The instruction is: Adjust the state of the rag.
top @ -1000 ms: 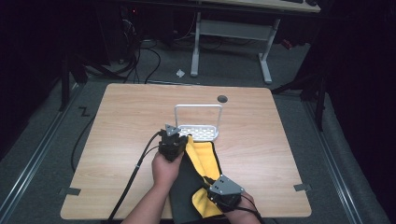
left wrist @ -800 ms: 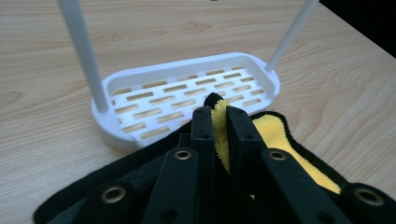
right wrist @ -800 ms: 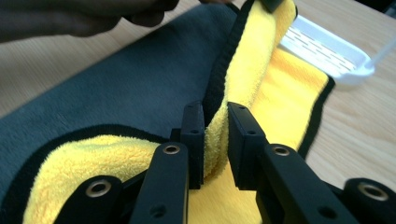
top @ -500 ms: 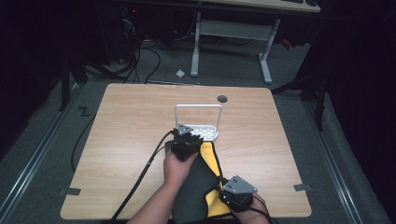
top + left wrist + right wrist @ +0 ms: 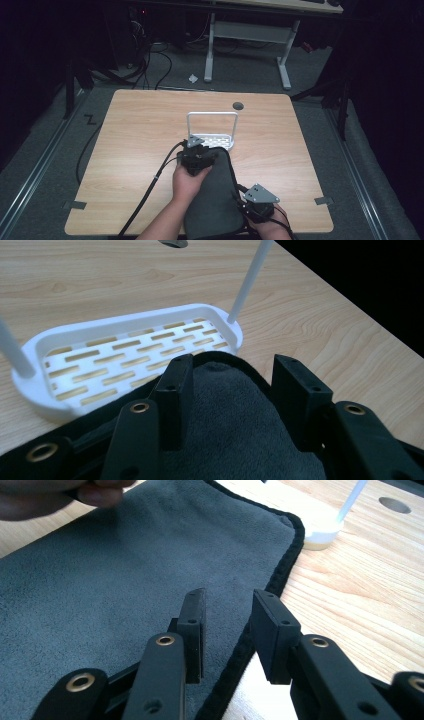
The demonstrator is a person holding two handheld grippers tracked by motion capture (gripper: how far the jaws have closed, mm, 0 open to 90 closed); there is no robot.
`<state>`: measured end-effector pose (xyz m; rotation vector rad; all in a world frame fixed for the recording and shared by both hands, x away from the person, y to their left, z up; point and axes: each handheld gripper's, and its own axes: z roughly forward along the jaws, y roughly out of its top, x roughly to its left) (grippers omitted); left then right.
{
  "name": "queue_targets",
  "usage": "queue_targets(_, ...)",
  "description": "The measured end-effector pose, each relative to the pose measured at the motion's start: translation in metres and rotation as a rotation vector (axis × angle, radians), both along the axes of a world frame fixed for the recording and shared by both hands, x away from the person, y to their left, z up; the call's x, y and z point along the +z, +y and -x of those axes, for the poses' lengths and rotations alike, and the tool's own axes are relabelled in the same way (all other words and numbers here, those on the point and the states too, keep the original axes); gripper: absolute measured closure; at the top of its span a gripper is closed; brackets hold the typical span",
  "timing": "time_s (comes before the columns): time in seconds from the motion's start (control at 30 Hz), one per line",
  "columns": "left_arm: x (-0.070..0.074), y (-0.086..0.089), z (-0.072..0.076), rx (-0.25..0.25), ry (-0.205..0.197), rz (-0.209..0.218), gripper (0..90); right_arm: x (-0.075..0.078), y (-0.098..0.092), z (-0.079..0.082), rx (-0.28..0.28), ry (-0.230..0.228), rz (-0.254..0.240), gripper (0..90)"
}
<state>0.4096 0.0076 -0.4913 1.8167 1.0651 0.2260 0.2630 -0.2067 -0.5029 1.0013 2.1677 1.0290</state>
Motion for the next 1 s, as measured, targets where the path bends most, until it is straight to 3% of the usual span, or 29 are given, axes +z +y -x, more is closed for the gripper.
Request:
queue_targets(0.27, -0.006, 0.025, 0.011, 0.014, -0.01, -0.028, 54.8, -0.004, 0.003, -0.002, 0.009, 0.015, 0.009, 68.4)
queue_targets(0.53, -0.014, 0.066, 0.044, -0.037, -0.01, -0.079, 62.0, -0.006, 0.004, -0.001, 0.017, 0.028, 0.008, 69.0)
queue_targets(0.7, -0.022, 0.089, 0.063, -0.047, 0.016, -0.048, 66.1, -0.01, 0.006, -0.005, 0.018, 0.049, 0.006, 69.1)
queue_targets(0.8, -0.026, 0.094, 0.065, -0.05, 0.028, -0.029, 69.1, -0.01, 0.006, -0.016, 0.006, 0.07, -0.007, 71.3)
queue_targets(0.93, -0.028, 0.091, 0.059, -0.06, 0.036, -0.041, 74.6, -0.01, 0.01, -0.044, -0.002, 0.094, -0.001, 81.4)
queue_targets(1.0, -0.03, 0.086, 0.055, -0.07, 0.034, -0.069, 76.9, -0.01, 0.012, -0.059, -0.01, 0.099, -0.002, 86.1)
